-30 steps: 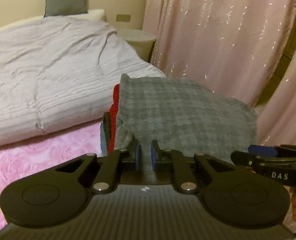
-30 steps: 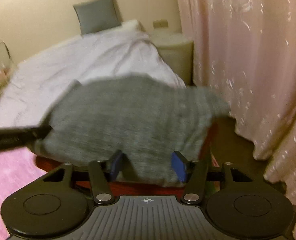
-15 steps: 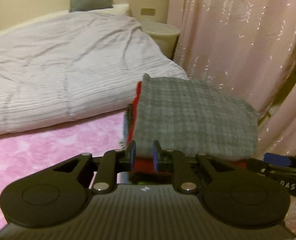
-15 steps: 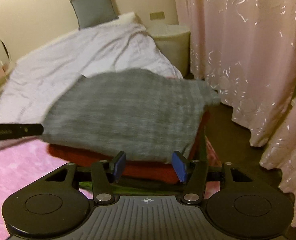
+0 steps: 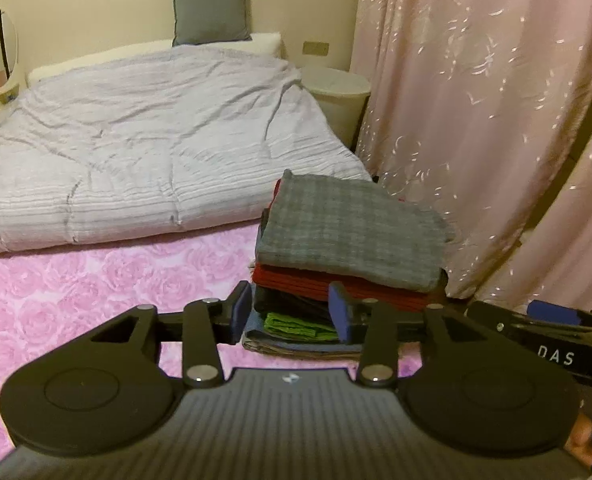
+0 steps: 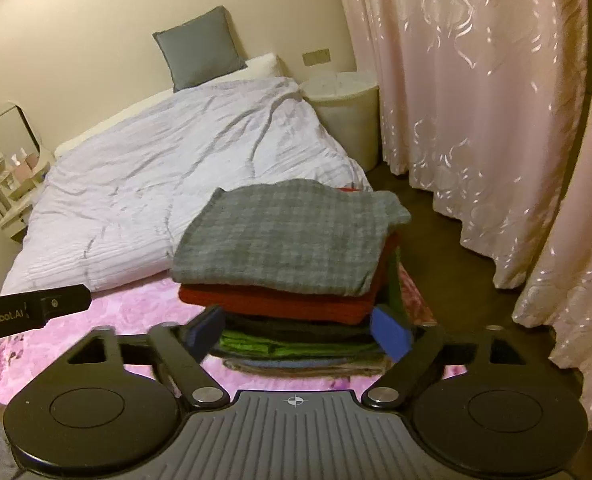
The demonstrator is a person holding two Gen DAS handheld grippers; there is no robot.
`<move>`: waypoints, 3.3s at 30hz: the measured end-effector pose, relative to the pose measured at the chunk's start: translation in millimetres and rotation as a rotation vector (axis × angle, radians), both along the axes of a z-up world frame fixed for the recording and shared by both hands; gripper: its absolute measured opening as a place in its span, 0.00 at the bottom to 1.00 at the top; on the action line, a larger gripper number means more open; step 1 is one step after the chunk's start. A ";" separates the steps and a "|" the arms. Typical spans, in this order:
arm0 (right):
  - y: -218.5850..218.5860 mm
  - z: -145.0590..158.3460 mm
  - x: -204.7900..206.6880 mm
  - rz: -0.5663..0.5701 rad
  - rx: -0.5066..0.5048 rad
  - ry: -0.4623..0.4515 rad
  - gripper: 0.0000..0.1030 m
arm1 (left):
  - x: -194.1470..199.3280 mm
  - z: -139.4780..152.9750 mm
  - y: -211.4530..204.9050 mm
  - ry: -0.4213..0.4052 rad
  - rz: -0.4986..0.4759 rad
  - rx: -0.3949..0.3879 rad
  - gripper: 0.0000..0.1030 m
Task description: Fold clothes
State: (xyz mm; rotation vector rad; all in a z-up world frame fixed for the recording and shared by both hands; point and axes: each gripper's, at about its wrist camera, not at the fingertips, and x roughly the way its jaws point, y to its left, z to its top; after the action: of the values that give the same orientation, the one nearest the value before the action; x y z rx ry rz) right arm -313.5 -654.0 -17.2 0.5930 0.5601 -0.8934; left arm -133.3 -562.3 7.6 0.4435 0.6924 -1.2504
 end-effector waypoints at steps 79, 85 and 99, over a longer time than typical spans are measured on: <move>55.6 -35.8 10.4 -0.069 0.146 0.192 0.99 | 3.0 -66.9 37.3 -0.060 -0.050 0.193 0.67; 47.6 -45.8 13.1 -0.067 0.169 0.204 0.99 | 3.8 -76.3 30.2 -0.059 -0.044 0.214 0.67; 31.6 -67.8 17.0 -0.053 0.214 0.222 0.99 | 5.1 -97.2 13.3 -0.053 -0.023 0.265 0.67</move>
State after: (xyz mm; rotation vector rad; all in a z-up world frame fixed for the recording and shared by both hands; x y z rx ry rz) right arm -296.5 -622.4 -84.9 0.7094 0.8514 -0.9631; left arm -128.2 -549.1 -89.6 0.7021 0.8138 -1.1683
